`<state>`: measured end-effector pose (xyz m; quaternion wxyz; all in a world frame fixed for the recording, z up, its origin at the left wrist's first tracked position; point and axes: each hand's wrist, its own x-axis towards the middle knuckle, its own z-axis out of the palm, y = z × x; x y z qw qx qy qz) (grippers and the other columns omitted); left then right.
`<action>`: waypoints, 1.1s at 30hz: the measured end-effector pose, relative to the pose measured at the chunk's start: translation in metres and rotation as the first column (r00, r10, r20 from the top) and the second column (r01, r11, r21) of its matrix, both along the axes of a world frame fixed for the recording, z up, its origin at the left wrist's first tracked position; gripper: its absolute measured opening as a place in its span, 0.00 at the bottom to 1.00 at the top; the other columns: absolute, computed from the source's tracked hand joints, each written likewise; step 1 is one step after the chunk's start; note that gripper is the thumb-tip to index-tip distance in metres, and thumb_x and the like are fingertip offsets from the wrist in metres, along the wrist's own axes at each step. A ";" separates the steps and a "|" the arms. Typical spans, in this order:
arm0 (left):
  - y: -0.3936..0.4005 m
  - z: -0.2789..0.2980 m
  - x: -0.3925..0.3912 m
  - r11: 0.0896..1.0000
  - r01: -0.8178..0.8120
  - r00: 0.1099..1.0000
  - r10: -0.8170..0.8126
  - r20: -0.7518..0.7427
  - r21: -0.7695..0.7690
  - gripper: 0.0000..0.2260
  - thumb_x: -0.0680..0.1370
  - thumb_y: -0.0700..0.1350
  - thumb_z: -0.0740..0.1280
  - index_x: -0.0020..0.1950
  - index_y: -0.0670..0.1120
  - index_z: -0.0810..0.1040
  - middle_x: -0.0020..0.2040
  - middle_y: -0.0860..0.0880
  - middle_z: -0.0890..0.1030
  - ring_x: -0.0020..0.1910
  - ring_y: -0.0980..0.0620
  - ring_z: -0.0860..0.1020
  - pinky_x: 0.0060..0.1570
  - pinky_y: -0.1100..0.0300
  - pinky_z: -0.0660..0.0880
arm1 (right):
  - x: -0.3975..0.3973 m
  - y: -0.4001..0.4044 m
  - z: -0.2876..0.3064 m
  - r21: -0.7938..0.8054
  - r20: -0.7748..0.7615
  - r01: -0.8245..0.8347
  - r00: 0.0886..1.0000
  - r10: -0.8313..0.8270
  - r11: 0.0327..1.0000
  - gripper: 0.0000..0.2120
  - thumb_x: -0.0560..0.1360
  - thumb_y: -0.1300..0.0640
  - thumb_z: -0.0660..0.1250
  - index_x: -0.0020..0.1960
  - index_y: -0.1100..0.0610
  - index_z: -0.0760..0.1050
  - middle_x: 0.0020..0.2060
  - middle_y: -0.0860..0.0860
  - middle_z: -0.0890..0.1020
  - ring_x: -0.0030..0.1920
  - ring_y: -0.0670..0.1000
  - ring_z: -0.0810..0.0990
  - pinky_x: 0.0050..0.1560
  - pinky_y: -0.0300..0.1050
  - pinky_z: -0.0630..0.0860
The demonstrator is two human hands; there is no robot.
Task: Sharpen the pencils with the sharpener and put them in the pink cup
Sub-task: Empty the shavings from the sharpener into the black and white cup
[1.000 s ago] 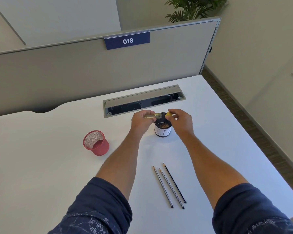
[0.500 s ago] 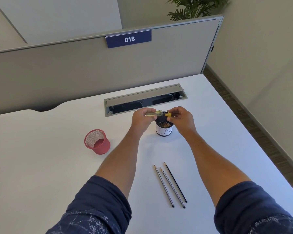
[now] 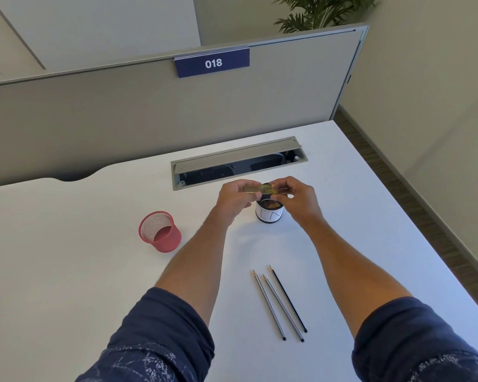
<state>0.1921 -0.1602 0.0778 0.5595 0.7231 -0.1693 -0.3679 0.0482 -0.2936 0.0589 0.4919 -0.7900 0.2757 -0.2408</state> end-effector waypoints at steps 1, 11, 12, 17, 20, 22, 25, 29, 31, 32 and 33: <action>-0.001 0.000 -0.001 1.000 0.007 1.000 -0.007 -0.006 -0.001 0.12 0.71 0.37 0.78 0.48 0.53 0.86 0.44 0.56 0.87 0.51 0.54 0.82 0.46 0.59 0.77 | 0.001 0.001 0.001 -0.019 -0.005 -0.011 1.000 0.011 1.000 0.14 0.71 0.68 0.76 0.48 0.50 0.80 0.50 0.41 0.86 0.49 0.44 0.85 0.55 0.44 0.82; -0.001 0.000 0.002 0.998 -0.067 0.997 0.067 0.041 -0.018 0.13 0.72 0.35 0.77 0.53 0.49 0.86 0.54 0.47 0.86 0.52 0.50 0.82 0.43 0.59 0.74 | 0.002 -0.006 -0.004 -0.167 -0.154 0.051 0.985 -0.077 0.985 0.13 0.73 0.59 0.76 0.57 0.55 0.84 0.50 0.48 0.85 0.47 0.47 0.83 0.49 0.35 0.78; -0.001 0.000 0.002 0.998 -0.061 0.997 0.061 0.047 -0.016 0.13 0.72 0.35 0.76 0.54 0.49 0.86 0.54 0.47 0.86 0.51 0.49 0.82 0.43 0.59 0.74 | 0.003 -0.006 -0.005 -0.178 -0.179 0.035 0.982 -0.067 0.983 0.13 0.73 0.59 0.76 0.57 0.56 0.84 0.50 0.49 0.85 0.46 0.47 0.82 0.48 0.34 0.77; -0.002 0.002 -0.001 0.998 -0.064 0.997 0.064 0.047 0.003 0.13 0.74 0.36 0.76 0.56 0.47 0.85 0.56 0.45 0.85 0.55 0.46 0.82 0.42 0.59 0.74 | 0.007 -0.007 -0.002 -0.011 -0.093 0.121 0.988 -0.121 0.993 0.13 0.73 0.58 0.76 0.58 0.50 0.84 0.47 0.44 0.85 0.45 0.37 0.82 0.47 0.30 0.78; -0.003 0.002 -0.002 0.998 -0.063 0.998 0.063 0.024 0.006 0.12 0.74 0.37 0.76 0.56 0.48 0.85 0.54 0.47 0.86 0.54 0.47 0.84 0.44 0.57 0.74 | 0.006 -0.009 -0.002 0.124 -0.024 0.096 0.995 -0.094 0.988 0.14 0.73 0.61 0.76 0.59 0.53 0.84 0.47 0.45 0.86 0.46 0.40 0.84 0.51 0.37 0.82; -0.002 0.003 -0.002 0.999 -0.044 0.999 0.044 -0.005 0.005 0.11 0.74 0.38 0.77 0.54 0.49 0.85 0.50 0.49 0.87 0.51 0.49 0.86 0.46 0.56 0.74 | 0.007 -0.008 -0.001 0.176 0.017 0.050 0.998 -0.054 0.983 0.15 0.74 0.62 0.76 0.59 0.54 0.84 0.47 0.46 0.87 0.47 0.43 0.85 0.52 0.38 0.82; -0.001 0.004 -0.005 1.000 -0.018 0.999 0.018 -0.033 0.009 0.10 0.73 0.39 0.77 0.51 0.51 0.85 0.46 0.52 0.88 0.46 0.53 0.87 0.45 0.56 0.75 | 0.008 -0.006 -0.001 0.218 0.039 0.000 0.999 -0.008 0.976 0.15 0.74 0.63 0.75 0.60 0.55 0.84 0.47 0.45 0.87 0.49 0.44 0.86 0.53 0.37 0.81; 0.001 0.005 -0.005 1.000 -0.021 0.999 0.021 -0.049 0.001 0.10 0.74 0.39 0.77 0.52 0.51 0.85 0.48 0.50 0.88 0.46 0.52 0.87 0.46 0.56 0.75 | 0.008 -0.005 -0.001 0.274 0.087 -0.030 0.996 0.006 0.961 0.15 0.73 0.65 0.75 0.60 0.58 0.83 0.47 0.44 0.87 0.50 0.45 0.86 0.52 0.36 0.81; 0.002 0.006 -0.005 1.000 -0.010 0.998 0.010 -0.058 -0.010 0.10 0.74 0.39 0.77 0.53 0.49 0.85 0.50 0.48 0.88 0.47 0.51 0.87 0.46 0.56 0.75 | 0.007 -0.005 -0.001 0.297 0.102 -0.041 0.995 0.011 0.954 0.16 0.73 0.65 0.76 0.60 0.58 0.84 0.47 0.44 0.88 0.50 0.46 0.86 0.52 0.36 0.81; 0.003 0.006 -0.005 1.000 -0.004 0.998 0.003 -0.062 -0.014 0.11 0.74 0.38 0.77 0.54 0.48 0.85 0.51 0.47 0.87 0.48 0.50 0.87 0.48 0.56 0.76 | 0.007 -0.005 -0.001 0.306 0.103 -0.047 0.995 0.016 0.951 0.15 0.73 0.65 0.76 0.60 0.59 0.84 0.47 0.44 0.88 0.50 0.45 0.86 0.51 0.35 0.81; 0.003 0.006 -0.005 1.000 -0.001 0.998 0.000 -0.067 -0.020 0.11 0.73 0.38 0.77 0.55 0.47 0.85 0.52 0.46 0.87 0.50 0.49 0.87 0.49 0.56 0.77 | 0.007 -0.005 0.000 0.312 0.102 -0.053 0.995 0.022 0.948 0.15 0.73 0.64 0.76 0.60 0.59 0.84 0.46 0.44 0.88 0.50 0.45 0.86 0.51 0.34 0.80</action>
